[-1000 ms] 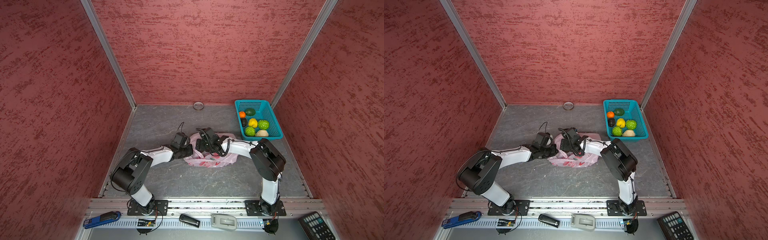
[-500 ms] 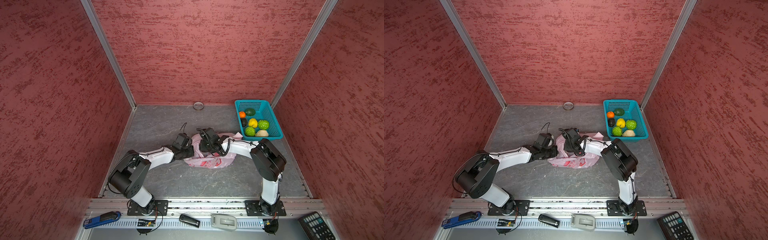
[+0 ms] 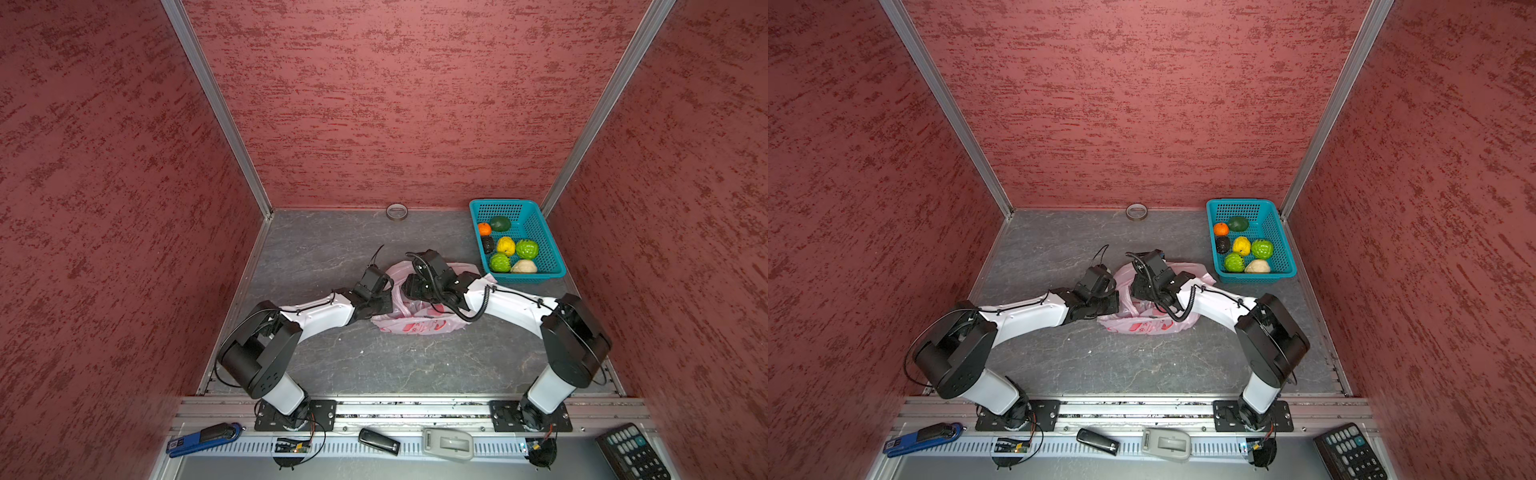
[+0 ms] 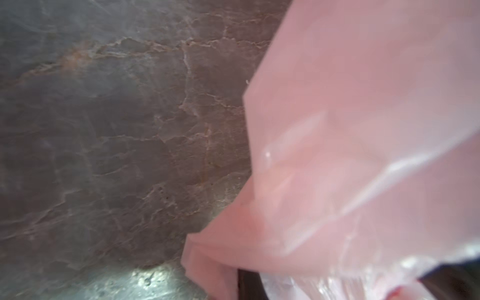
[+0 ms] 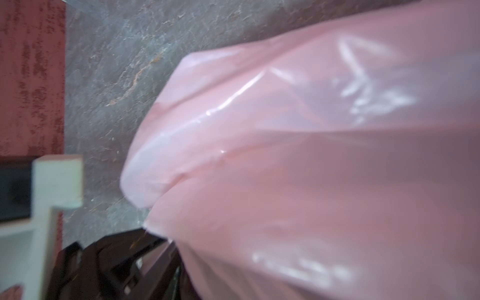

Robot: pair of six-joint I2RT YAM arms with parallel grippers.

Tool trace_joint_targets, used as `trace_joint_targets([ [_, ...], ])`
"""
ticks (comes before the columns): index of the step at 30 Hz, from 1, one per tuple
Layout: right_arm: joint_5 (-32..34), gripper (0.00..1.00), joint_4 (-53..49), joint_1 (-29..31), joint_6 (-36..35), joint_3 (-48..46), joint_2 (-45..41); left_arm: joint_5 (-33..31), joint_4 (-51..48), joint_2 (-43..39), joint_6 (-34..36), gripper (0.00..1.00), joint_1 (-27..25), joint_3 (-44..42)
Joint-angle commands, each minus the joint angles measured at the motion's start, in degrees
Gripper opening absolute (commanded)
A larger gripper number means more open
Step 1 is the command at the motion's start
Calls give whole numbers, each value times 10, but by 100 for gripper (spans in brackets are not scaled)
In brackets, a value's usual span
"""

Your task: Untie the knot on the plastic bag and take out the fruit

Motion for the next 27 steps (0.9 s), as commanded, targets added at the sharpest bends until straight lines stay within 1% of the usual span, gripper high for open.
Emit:
trace_joint_targets([
  [1, -26, 43, 8, -3, 9, -20, -33, -32, -17, -17, -3, 0, -6, 14],
  [6, -55, 43, 55, -2, 16, -36, -56, -41, -24, -9, 3, 0, -20, 32],
  [10, -64, 43, 55, -2, 15, -33, -73, -44, -30, 5, 2, 0, -27, 43],
  [16, -45, 44, 32, -4, 9, -29, -109, -54, -49, 19, 4, 0, -29, 61],
  [20, -26, 45, -32, -4, -7, -4, -100, -56, -59, 17, 4, 0, -30, 63],
  [23, -33, 45, -19, -6, 2, -41, -99, -65, -69, 7, 1, 0, -35, 59],
  [27, -22, 46, 86, -10, 16, -131, -89, -72, -55, 14, -3, 0, -49, 48],
])
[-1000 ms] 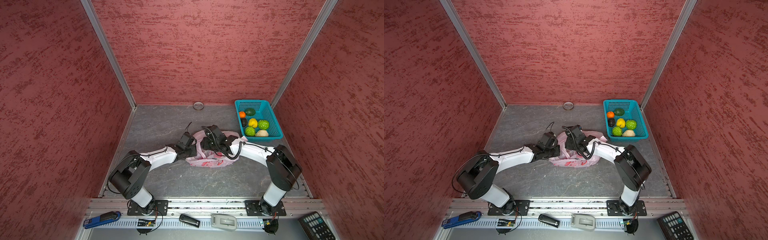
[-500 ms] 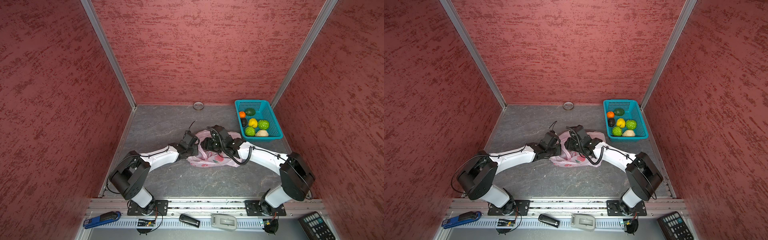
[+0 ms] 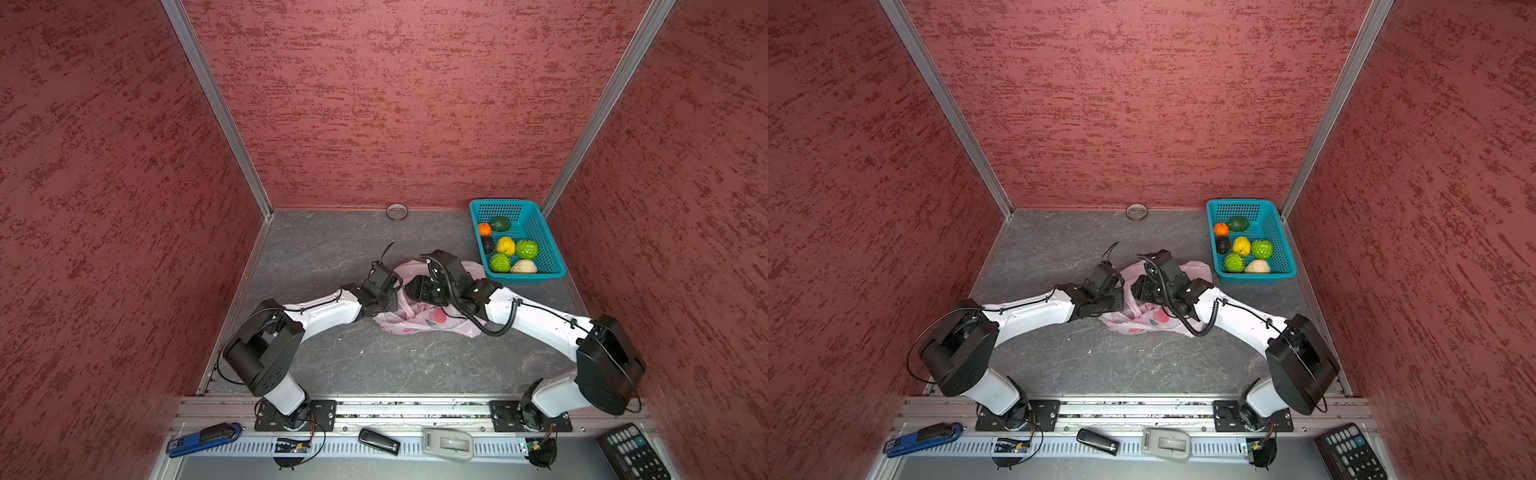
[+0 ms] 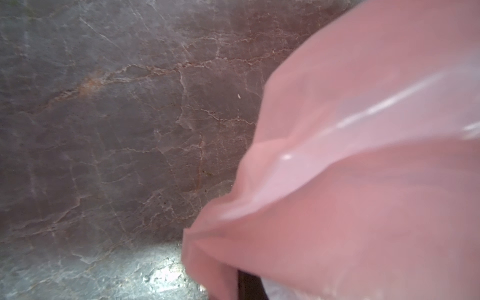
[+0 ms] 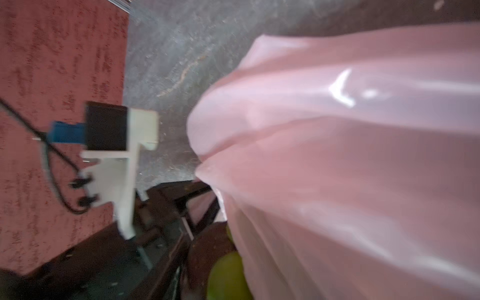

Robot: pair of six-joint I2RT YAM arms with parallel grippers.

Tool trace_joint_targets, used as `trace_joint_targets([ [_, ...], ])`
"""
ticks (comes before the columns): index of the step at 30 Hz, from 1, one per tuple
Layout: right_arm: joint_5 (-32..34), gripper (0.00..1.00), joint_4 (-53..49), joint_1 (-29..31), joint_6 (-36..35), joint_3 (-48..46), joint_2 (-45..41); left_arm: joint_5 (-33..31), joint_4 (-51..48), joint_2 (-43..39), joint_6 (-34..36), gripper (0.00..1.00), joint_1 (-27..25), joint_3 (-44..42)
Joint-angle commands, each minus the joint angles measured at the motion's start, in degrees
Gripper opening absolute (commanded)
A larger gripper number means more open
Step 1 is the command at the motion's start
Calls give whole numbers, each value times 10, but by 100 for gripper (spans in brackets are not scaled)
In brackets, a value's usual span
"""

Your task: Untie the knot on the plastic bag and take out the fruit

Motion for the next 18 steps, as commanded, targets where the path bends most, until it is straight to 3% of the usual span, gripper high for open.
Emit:
trace_joint_targets([
  [1, 25, 47, 70, -10, 13, -60, 15, -20, 0, 4, -3, 0, -18, -6],
  [5, 38, 56, 95, -28, 9, -73, 37, -46, 6, 21, -15, 0, -46, -8],
  [10, 49, 77, -7, -29, -15, -32, 11, -66, 9, 29, -30, 0, -66, -21],
  [14, 34, 83, -73, -29, -11, -8, -10, -74, 18, 30, -32, 0, -70, -28],
  [18, 26, 83, -99, -29, -6, -4, -9, -79, 26, 32, -35, 0, -72, -28],
])
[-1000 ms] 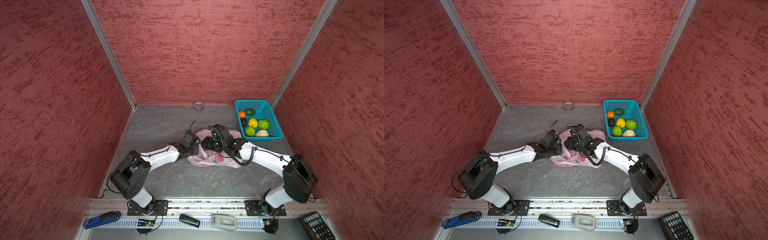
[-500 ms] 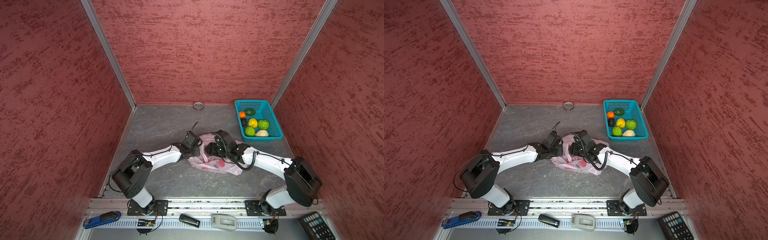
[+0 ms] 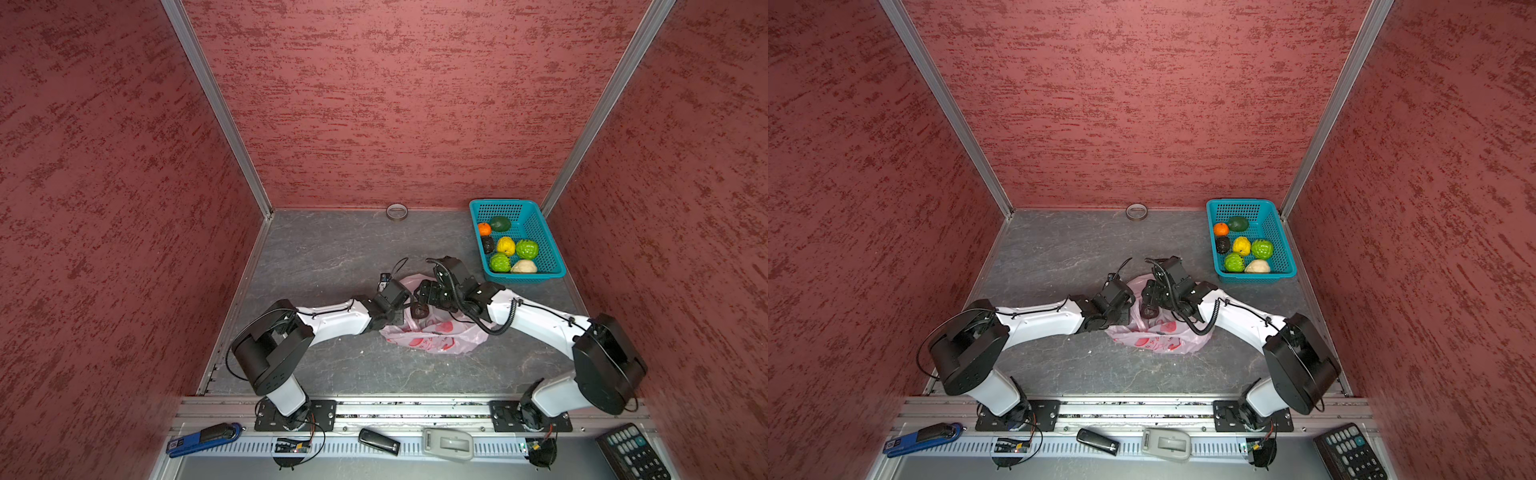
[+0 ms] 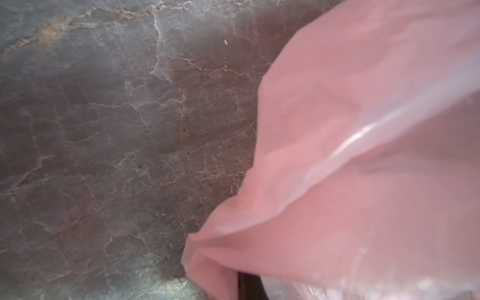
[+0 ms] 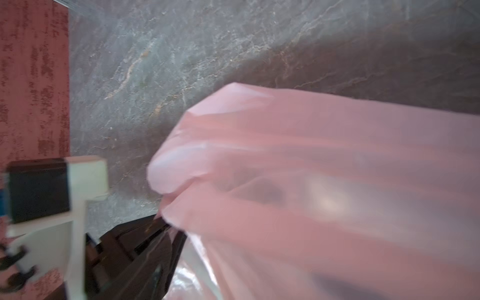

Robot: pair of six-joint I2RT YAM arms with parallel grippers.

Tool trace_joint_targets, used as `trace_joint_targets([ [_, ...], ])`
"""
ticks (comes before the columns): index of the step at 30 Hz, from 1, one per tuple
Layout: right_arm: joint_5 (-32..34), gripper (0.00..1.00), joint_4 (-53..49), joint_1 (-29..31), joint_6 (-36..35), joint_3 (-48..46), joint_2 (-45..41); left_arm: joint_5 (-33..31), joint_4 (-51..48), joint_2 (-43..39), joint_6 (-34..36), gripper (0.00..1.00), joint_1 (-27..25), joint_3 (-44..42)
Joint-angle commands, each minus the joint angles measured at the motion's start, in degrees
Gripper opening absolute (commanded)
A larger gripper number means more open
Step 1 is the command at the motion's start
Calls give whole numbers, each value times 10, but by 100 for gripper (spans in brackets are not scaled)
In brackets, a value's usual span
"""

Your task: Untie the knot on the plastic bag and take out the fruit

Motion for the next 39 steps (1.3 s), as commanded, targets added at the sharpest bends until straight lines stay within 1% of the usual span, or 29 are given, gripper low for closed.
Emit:
trace_joint_targets([
  [1, -1, 82, -50, -1, 4, 5, -1, -18, 16, 13, -9, 0, -3, -4],
  [6, -26, 76, -39, 2, 7, 26, 23, -20, 17, 16, -14, 0, -3, -2],
  [11, -49, 74, -32, 5, 23, 29, 41, -21, 16, 17, -12, 0, -4, 1],
  [24, -53, 73, -33, 7, 27, 64, 113, -22, 20, 15, -11, 0, -3, -1],
  [33, -44, 71, -7, 7, 39, 75, 153, -18, 26, 11, -15, 0, -4, -11],
  [35, -44, 68, -3, 7, 38, 74, 155, -18, 26, 10, -14, 0, -4, -11],
  [39, -50, 57, 6, 8, 40, 65, 144, -20, 24, 10, -15, 0, -5, -11],
])
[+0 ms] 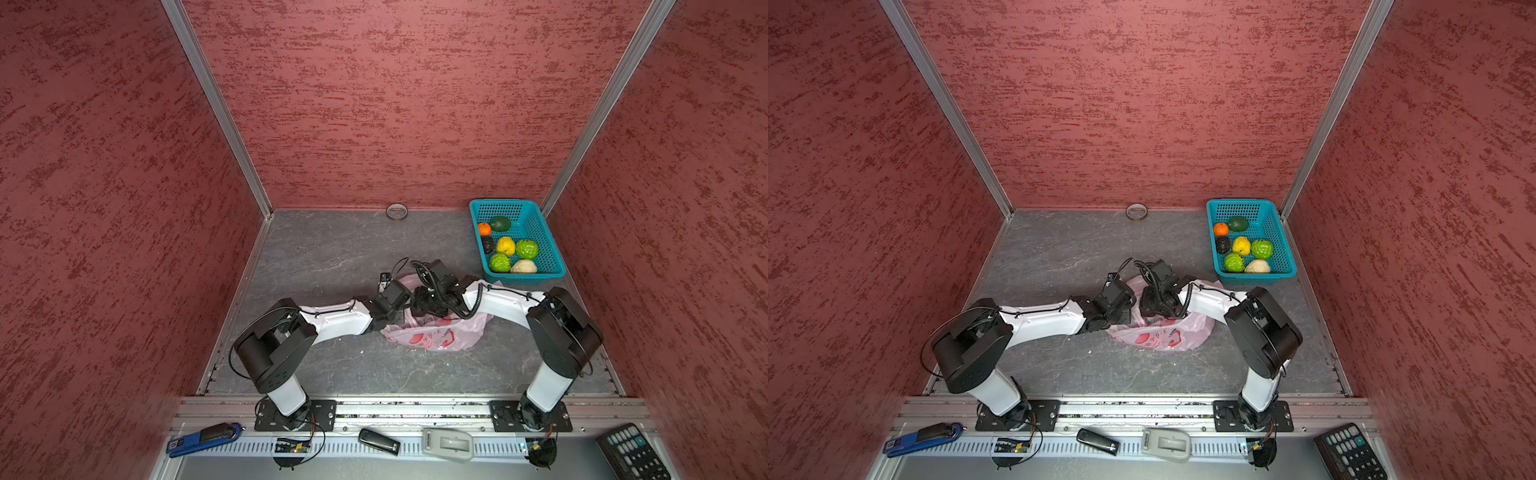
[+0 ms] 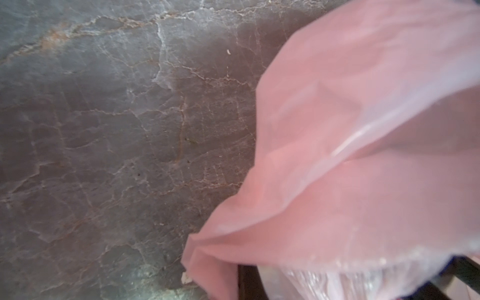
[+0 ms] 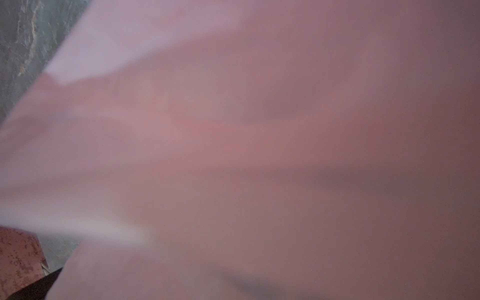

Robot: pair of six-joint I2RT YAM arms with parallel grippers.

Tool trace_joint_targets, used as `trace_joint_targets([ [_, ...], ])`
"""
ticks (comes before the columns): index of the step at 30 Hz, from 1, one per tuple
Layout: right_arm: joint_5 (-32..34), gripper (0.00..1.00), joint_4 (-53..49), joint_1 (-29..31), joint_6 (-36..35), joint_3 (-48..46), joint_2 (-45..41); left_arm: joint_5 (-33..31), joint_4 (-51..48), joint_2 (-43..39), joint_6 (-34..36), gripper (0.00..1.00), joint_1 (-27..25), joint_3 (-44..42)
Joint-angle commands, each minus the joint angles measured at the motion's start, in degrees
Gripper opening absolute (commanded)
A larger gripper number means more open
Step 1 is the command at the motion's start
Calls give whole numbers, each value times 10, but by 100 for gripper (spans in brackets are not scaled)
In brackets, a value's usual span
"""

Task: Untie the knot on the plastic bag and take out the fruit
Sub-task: 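Lift the green grapes out and carry them to the teal basket with the right gripper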

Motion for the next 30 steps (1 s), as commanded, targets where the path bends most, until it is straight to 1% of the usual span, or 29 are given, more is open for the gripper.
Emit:
trace_joint_targets([
  [1, 0, 55, 20, 4, 11, 4, -15, -10, 6, 1, -6, 0, -3, -8],
  [3, -4, 51, 20, 4, 16, -6, -36, -13, 0, 0, -9, 0, -1, -7],
  [5, -6, 49, 12, 5, 19, -14, -62, -17, -5, -3, -12, 0, 0, -7],
  [10, -1, 47, -27, 9, 23, -34, -141, -25, -14, -13, -12, 0, 5, -6],
  [16, -1, 47, -55, 9, 25, -26, -204, -26, -20, -15, 0, 0, 9, -1],
  [21, 6, 48, -72, 6, 29, 8, -230, -24, -29, -17, 5, 0, 14, 5],
  [26, -9, 48, -62, -8, 27, 41, -236, -22, -34, -21, 12, 0, 18, 9],
  [30, -27, 48, -30, -22, 27, 60, -227, -22, -37, -19, 22, 0, 17, 21],
])
